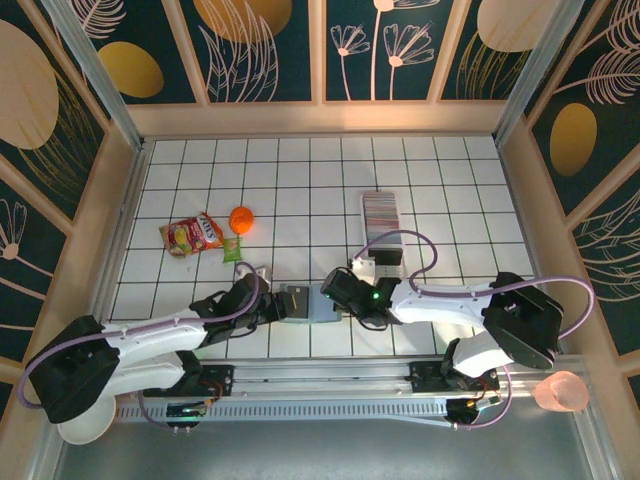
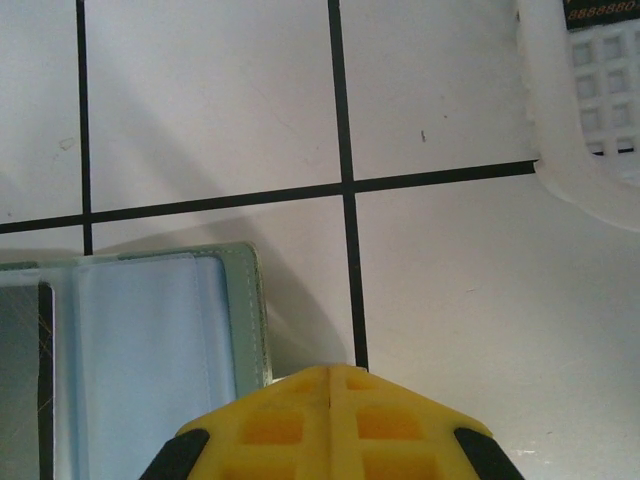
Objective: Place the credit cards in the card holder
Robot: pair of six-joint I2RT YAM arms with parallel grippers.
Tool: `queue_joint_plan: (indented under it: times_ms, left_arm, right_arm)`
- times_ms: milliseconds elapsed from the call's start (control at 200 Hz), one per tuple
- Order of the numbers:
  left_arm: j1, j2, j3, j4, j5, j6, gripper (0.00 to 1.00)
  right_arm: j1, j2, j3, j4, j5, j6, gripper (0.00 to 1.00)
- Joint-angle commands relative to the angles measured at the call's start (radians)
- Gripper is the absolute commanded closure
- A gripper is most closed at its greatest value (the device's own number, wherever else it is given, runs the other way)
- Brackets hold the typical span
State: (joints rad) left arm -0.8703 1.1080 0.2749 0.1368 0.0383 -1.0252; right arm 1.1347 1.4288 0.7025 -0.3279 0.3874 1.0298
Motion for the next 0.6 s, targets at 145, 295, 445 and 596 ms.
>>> queue_joint_plan:
  times_ms: [145,295,445,596]
  left_arm:
    - [-0.002,-0.024,-0.004,0.16,0.071,-0.08,0.56]
    - [-0.003,0.01,-0.009,0.29,0.117,-0.119,0.58]
    - [-0.003,0.054,0.038,0.307,0.144,-0.103,0.59]
    - [-0.004,0.101,0.061,0.342,0.167,-0.1,0.6]
  right_arm:
    - [-0.001,-0.018,-0.032,0.039,-0.014,0.028,1.0]
    - [-0.001,-0.018,-0.035,0.05,-0.017,0.025,1.0]
    - [0.002,-0.018,-0.041,0.07,-0.025,0.025,1.0]
    - [0.004,-0.023,-0.05,0.083,-0.029,0.026,1.0]
